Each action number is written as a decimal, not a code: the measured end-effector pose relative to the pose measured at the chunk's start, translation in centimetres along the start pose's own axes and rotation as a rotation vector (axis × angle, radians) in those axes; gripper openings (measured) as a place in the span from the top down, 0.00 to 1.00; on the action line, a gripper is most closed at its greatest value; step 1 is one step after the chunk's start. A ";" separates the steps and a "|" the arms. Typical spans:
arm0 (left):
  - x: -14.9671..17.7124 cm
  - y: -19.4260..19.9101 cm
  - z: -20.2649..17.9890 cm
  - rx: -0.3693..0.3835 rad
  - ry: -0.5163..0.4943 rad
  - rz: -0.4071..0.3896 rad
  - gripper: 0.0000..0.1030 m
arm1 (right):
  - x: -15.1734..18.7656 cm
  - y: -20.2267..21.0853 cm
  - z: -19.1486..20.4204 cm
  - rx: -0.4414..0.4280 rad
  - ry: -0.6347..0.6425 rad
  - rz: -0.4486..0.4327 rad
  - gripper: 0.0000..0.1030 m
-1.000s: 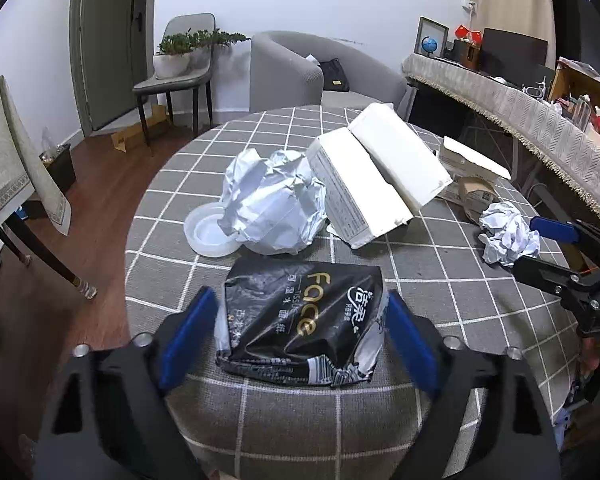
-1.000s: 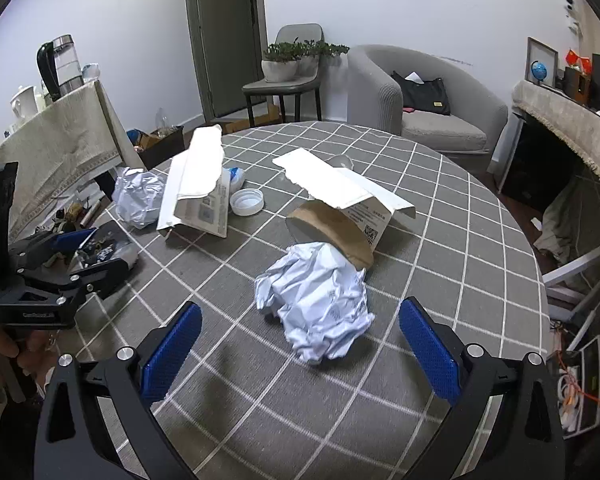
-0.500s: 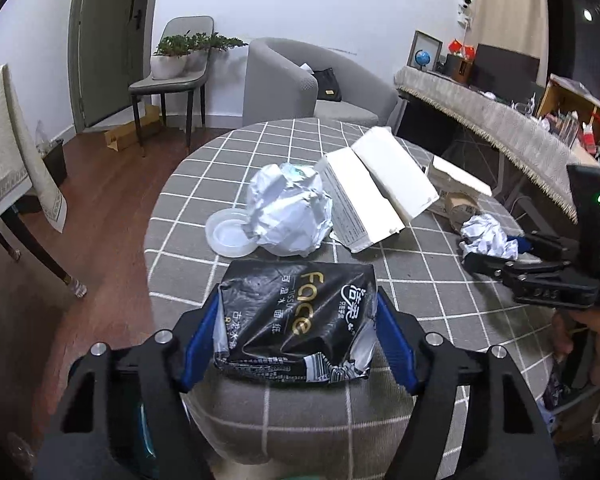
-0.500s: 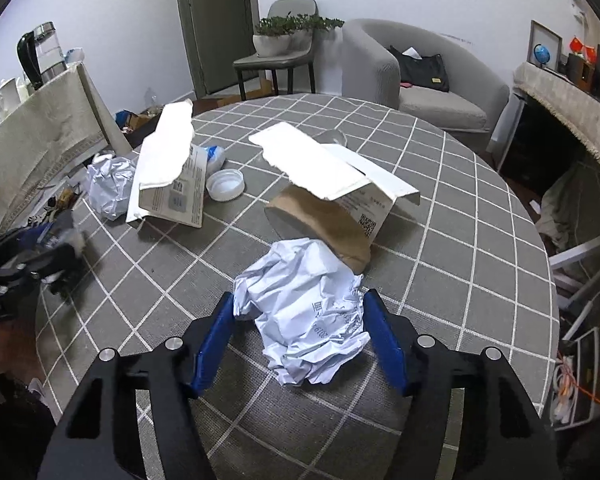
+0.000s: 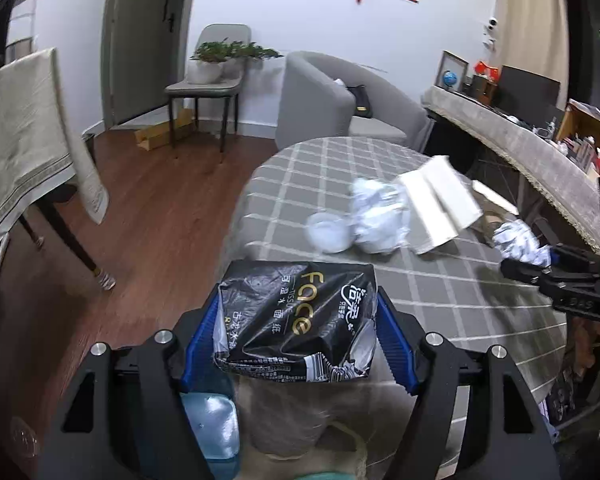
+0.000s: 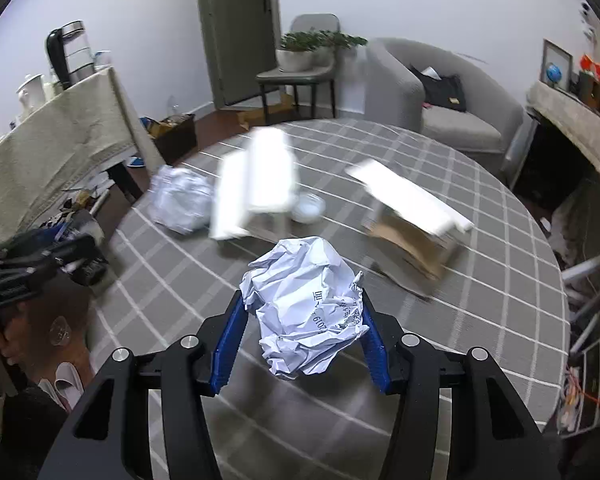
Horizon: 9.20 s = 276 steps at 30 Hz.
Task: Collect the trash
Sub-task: 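Carry both items over the teal bin and open both tools to drop them, then move both open tools back toward the table, then grasp the foil ball with the left tool while the right tool grasps white paper, then carry both items over the teal bin and open both tools to drop them, then move both open tools back over the table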
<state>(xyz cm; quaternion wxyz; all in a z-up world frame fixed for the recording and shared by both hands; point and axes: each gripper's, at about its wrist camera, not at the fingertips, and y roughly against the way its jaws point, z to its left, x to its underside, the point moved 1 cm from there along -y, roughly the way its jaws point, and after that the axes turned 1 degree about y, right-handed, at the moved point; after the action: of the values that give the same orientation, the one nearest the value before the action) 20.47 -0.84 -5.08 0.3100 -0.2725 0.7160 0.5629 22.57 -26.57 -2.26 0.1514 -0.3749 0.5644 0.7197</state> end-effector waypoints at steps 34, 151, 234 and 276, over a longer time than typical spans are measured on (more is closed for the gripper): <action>12.7 -5.5 18.7 -0.169 0.193 0.416 0.28 | -4.0 -8.1 24.6 -0.284 0.171 0.103 0.47; -5.9 -9.0 -5.7 0.194 -0.144 0.063 0.40 | -5.2 -4.6 -3.5 -0.277 -0.164 -0.090 0.39; 14.0 -7.0 21.2 -0.053 0.302 0.470 0.59 | -4.6 -13.2 27.7 -0.416 0.150 0.222 0.99; 1.0 7.6 18.5 -0.106 0.222 -0.077 0.20 | -5.3 -10.8 23.8 -0.401 0.102 0.197 0.96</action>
<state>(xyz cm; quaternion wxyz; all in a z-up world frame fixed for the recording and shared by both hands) 16.69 18.84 -4.19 0.2353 -0.3763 0.7043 0.5541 24.24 -0.02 -4.08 -0.0261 -0.3765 0.4507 0.8090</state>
